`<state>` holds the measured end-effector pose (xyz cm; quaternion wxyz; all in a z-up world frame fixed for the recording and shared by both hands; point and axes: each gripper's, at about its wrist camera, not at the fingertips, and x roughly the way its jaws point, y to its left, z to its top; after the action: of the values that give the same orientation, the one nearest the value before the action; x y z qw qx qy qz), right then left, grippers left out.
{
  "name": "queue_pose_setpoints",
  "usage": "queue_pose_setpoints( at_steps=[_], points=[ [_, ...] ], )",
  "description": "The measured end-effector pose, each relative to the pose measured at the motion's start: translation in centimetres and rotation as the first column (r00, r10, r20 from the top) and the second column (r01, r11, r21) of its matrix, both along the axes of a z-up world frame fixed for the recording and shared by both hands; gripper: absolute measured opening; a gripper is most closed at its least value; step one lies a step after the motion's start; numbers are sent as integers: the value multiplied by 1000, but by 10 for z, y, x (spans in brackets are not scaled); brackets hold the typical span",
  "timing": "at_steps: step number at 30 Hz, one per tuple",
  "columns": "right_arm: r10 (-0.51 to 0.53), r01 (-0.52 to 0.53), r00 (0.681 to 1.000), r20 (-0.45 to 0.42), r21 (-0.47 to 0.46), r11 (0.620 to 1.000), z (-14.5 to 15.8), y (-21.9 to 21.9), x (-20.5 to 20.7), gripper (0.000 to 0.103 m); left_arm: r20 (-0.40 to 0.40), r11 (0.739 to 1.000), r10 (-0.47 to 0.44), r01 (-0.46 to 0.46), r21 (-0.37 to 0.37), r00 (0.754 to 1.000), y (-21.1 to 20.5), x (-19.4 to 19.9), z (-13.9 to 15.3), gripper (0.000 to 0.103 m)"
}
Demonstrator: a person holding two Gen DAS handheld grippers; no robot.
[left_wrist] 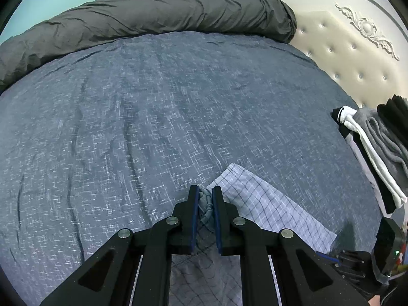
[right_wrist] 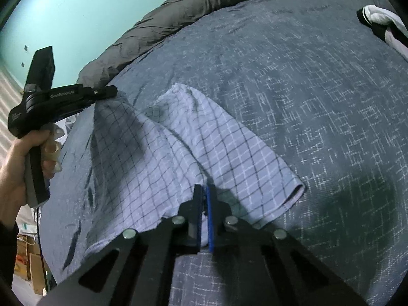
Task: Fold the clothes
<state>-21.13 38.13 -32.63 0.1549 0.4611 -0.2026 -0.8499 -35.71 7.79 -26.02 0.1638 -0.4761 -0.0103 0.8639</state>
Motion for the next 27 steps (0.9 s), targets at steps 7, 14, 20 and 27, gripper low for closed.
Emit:
queue_pose_setpoints(
  at_steps=[7,14,20,27],
  points=[
    [-11,10,999,-46,-26,1000,16,7,4,2,-9,1000,8,-7,16,1000,0,-1,9,11],
    [-72,68,994,-80,-51,996,27,41,16,2,-11,999,-21,21,36,1000,25,-12,14,11],
    [-108,104,991,-72,-63,993,21,56,15,2,0,998,-50,50,23,999,57,-29,6,11],
    [-135,132,990,-46,-56,990,12,70,13,2,36,999,-53,53,-1,998,78,-49,-14,12]
  ],
)
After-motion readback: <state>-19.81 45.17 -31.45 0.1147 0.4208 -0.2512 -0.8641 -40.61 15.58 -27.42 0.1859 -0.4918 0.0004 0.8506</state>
